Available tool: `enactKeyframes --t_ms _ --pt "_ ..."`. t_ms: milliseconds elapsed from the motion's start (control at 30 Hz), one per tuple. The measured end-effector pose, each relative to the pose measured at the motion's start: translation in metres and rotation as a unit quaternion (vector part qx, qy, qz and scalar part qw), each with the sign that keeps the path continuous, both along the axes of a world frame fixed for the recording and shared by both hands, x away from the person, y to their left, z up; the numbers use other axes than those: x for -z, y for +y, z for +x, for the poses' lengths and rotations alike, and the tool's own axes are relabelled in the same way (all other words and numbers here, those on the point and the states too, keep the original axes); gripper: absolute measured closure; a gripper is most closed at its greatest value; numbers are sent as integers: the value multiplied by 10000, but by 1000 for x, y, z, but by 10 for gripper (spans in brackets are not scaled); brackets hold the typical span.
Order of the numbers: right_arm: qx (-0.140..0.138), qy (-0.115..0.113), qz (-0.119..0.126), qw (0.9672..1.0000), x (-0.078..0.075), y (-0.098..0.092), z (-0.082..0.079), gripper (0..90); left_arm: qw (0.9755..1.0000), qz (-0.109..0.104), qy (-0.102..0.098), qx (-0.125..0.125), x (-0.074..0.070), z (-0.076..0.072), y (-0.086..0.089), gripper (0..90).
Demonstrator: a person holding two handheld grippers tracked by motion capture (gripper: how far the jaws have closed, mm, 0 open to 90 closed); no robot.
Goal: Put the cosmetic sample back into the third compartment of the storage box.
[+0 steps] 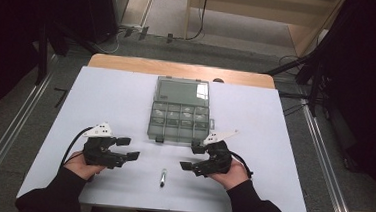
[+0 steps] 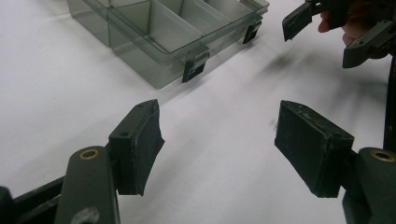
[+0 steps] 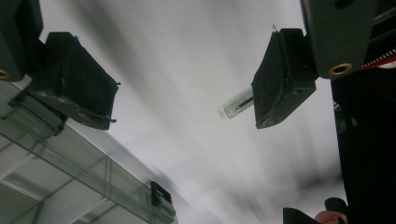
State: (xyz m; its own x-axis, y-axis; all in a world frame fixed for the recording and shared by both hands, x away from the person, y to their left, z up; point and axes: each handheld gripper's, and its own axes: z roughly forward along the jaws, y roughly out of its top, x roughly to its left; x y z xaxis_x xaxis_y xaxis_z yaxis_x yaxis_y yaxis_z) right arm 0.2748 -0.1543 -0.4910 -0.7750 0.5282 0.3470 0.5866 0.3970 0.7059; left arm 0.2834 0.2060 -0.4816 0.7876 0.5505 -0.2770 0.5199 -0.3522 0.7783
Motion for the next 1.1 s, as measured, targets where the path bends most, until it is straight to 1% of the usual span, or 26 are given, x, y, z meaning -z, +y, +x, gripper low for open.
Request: enactKeyframes --t_ms 67,167,333,500,667,933,1100 --pt "-62 15 -9 10000 1 4 0 227 10000 38 11 -7 0 -1 2 307" --pt "-126 13 -32 9999 1 9 1 228 10000 41 27 -27 1 -3 3 307" --pt "-182 38 -65 9998 3 16 2 228 9999 87 49 -46 2 -6 5 307" --pt "-229 69 -149 9996 4 23 2 231 9998 132 89 -93 5 -7 8 307" --pt "-334 73 -236 9991 6 32 3 234 9997 149 117 -130 6 -9 10 307" --pt "-328 150 -332 9988 8 40 4 241 9996 193 146 -153 8 -11 12 307" --pt "-321 124 -408 9986 9 46 2 243 9995 205 168 -158 9 -12 13 307"
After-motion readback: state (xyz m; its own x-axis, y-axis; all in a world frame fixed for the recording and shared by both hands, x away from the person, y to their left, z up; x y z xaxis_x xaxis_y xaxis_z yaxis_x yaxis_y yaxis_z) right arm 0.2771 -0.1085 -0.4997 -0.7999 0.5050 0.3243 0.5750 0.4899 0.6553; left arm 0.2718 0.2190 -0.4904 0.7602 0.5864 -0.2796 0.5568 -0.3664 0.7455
